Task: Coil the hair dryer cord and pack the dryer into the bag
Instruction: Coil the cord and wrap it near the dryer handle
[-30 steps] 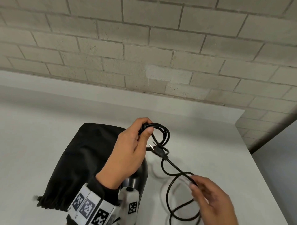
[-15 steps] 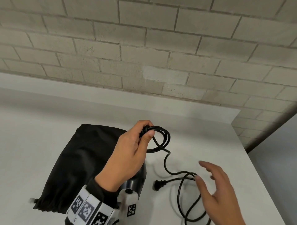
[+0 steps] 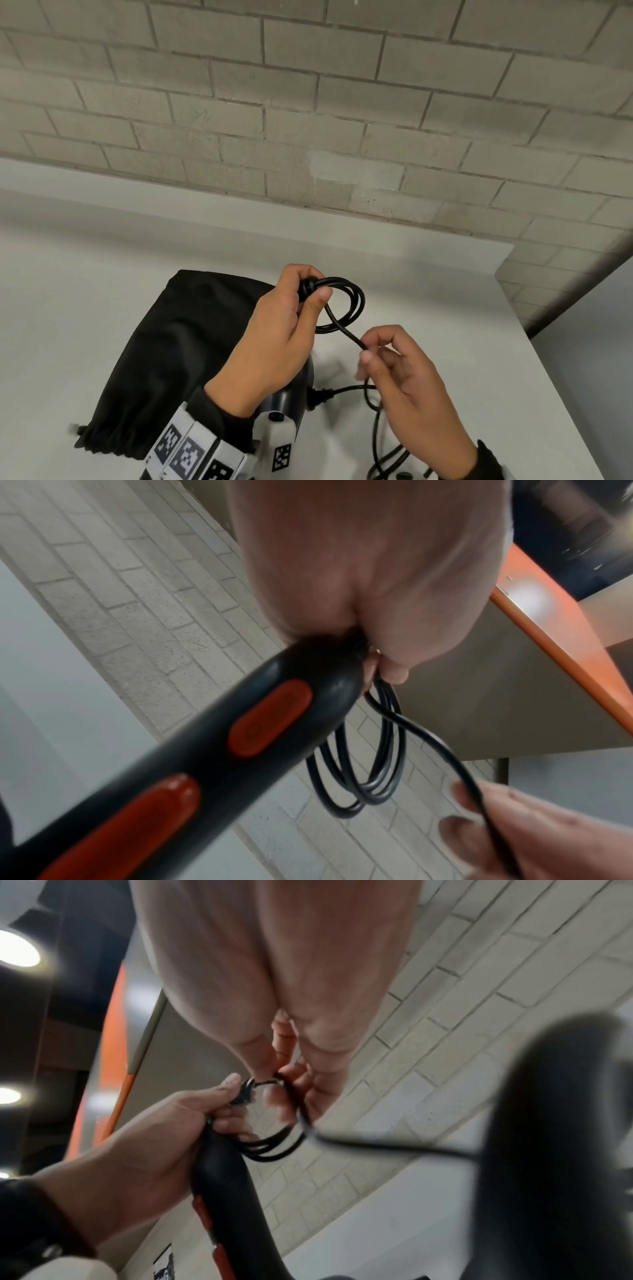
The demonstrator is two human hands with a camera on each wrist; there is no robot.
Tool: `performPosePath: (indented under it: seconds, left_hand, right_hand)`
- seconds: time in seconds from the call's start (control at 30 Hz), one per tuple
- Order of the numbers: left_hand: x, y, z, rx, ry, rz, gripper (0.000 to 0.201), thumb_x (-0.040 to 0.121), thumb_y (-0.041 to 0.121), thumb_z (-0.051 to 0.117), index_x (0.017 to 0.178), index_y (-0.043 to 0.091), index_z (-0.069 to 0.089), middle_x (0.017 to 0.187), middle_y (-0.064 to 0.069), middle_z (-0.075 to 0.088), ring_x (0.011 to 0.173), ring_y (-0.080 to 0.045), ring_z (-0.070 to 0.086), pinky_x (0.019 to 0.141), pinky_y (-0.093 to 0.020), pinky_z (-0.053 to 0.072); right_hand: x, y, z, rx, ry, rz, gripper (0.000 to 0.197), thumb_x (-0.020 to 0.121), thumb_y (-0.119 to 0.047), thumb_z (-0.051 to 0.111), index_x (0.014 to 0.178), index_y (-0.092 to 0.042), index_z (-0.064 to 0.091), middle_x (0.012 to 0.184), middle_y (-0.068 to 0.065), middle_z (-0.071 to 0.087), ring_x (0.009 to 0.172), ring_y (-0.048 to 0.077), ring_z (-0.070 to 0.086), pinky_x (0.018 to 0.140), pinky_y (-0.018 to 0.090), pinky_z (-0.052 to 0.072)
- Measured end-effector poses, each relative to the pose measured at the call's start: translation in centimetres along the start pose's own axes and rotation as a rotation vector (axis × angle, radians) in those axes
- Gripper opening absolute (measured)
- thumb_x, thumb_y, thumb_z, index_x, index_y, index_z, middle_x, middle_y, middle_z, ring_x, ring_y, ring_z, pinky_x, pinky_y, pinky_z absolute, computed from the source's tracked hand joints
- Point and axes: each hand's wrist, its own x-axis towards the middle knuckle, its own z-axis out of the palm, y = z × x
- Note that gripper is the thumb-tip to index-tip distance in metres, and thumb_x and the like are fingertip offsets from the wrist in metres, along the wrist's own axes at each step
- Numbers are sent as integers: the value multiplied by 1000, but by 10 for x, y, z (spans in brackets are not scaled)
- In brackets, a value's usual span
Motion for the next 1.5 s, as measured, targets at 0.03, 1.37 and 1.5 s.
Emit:
performPosePath:
  seconds: [0.03, 1.37, 1.5]
  left_hand:
    - [0, 0, 0, 0, -2, -1, 19, 94, 45, 45, 104, 30, 51, 61, -4, 54, 47, -6, 40, 47, -15, 35]
    - [-8, -1, 5, -5, -7, 146, 30, 101, 45, 43, 104, 18, 55, 70, 14, 55, 55, -6, 48, 53, -11, 36]
    - [-10, -1, 4, -38, 0, 150, 27, 99, 46, 41, 118, 29, 48, 72, 2, 56, 52, -7, 46, 52, -12, 35]
  right_hand:
    - [0, -4, -1, -34, 34, -50, 8, 93, -27, 56, 98, -33, 59, 85, -4, 60, 76, 14, 61, 65, 23, 45]
    - [53, -9, -14, 68, -97, -86, 17, 87, -14, 69, 98, -26, 74, 95, 2, 75, 90, 30, 69, 84, 57, 52]
    - [56, -10, -19, -61, -170, -110, 12, 90, -22, 66, 97, -29, 73, 92, -1, 73, 87, 24, 63, 82, 53, 49]
